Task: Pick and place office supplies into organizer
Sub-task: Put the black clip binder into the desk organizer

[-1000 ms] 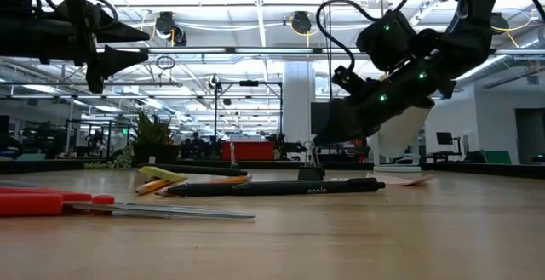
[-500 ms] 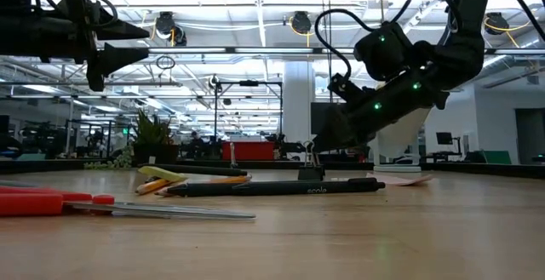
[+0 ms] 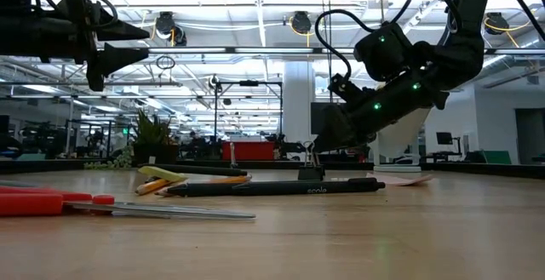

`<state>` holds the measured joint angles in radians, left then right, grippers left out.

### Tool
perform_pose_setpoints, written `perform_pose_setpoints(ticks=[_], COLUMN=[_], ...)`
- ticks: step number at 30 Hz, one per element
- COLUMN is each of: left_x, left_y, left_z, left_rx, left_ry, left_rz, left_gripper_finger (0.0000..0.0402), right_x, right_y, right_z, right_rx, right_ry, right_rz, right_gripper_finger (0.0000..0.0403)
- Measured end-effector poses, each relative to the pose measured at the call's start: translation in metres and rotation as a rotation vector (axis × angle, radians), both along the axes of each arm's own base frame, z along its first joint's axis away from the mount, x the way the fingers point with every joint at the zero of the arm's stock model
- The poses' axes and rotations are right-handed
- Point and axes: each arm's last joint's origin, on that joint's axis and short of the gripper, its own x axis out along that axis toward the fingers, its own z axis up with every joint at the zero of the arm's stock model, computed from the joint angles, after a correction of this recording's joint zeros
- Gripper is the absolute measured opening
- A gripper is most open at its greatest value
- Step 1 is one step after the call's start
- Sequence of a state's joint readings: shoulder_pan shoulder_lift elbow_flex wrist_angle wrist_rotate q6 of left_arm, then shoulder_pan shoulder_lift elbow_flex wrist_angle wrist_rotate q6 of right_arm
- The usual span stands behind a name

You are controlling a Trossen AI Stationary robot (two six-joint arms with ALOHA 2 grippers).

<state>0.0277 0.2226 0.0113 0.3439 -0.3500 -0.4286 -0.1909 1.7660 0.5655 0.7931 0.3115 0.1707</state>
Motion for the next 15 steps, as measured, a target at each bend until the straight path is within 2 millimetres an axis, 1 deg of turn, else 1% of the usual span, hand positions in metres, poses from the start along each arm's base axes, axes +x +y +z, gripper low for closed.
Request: perform_pose_setpoints(ticks=[11,15], left_x=[0.0,0.0], left_y=[0.0,0.0], left_z=[0.0,-0.0001], left_rx=[0.001,0.001], left_ry=[0.0,0.002], left_rz=[0.0,0.001], left_gripper_finger=[0.0196,0.0196], right_x=[0.0,0.0], right_y=[0.0,-0.0001], right_z=[0.0,0.0002], right_rx=[0.0,0.0], right_ry=[0.0,-0.001], right_rz=[0.0,-0.001], right_gripper_finger=[0.0022,0.0005])
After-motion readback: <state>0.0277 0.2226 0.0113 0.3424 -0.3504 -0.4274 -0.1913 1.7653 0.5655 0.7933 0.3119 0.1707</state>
